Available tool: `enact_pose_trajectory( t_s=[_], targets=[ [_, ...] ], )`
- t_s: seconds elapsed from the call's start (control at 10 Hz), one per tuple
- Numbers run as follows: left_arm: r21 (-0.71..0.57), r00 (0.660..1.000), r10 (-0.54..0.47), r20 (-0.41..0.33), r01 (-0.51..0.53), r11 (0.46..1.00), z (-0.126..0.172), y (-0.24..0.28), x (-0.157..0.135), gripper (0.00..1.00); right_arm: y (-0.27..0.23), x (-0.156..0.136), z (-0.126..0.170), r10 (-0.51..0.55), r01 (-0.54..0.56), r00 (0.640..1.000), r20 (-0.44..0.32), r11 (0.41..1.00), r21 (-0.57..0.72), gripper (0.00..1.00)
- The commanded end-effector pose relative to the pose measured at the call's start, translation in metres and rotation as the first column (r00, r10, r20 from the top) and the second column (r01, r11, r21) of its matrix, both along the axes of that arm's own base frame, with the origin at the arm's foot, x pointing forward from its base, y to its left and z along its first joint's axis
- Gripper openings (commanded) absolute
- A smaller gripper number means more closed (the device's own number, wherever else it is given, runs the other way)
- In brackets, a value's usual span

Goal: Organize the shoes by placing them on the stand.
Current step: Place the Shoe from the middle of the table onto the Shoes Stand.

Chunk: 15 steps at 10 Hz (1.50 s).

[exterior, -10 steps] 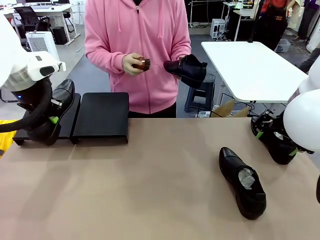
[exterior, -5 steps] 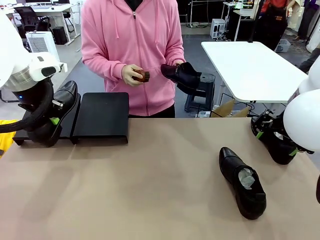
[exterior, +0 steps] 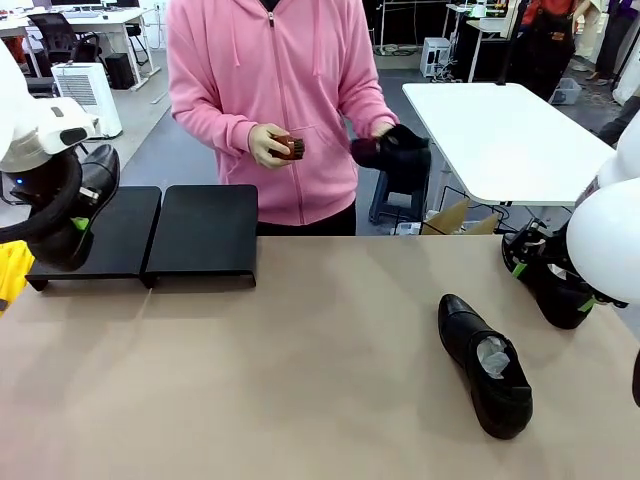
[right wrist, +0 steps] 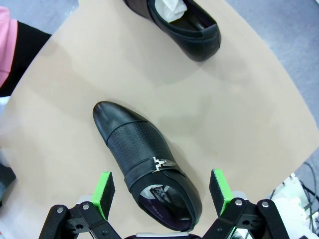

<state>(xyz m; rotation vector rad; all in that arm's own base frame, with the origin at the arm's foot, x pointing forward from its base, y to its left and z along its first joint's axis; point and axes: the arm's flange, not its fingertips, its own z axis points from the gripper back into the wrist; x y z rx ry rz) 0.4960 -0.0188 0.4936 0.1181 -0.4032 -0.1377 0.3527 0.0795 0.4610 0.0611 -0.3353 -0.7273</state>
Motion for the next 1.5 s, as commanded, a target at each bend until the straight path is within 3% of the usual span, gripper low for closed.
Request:
enact_pose_trajectory(
  t_s=[0.0, 0.3, 0.9, 1.4],
  targets=[
    [0.047, 0.999, -0.011, 0.043, 0.009, 0.999, 0.002, 0.001, 0.023, 0.0, -0.002, 0.0, 0.0, 0.011, -0.011, 1.0, 0.001, 1.0, -0.018, 1.0],
    [0.145, 0.999, 0.024, 0.031, -0.028, 0.989, -0.015, 0.017, 0.051, 0.0, -0.002, 0.0, 0.0, 0.011, -0.011, 1.0, 0.001, 1.0, -0.018, 1.0],
    [0.113, 0.995, 0.089, 0.044, -0.094, 0.989, -0.034, 0.035, 0.064, 0.0, -0.002, 0.0, 0.0, 0.011, -0.011, 1.0, 0.001, 1.0, -0.018, 1.0],
    [0.091, 0.992, 0.085, 0.09, -0.093, 0.992, -0.047, 0.044, 0.075, 0.0, -0.002, 0.0, 0.0, 0.011, -0.011, 1.0, 0.001, 1.0, -0.018, 1.0]
  ],
)
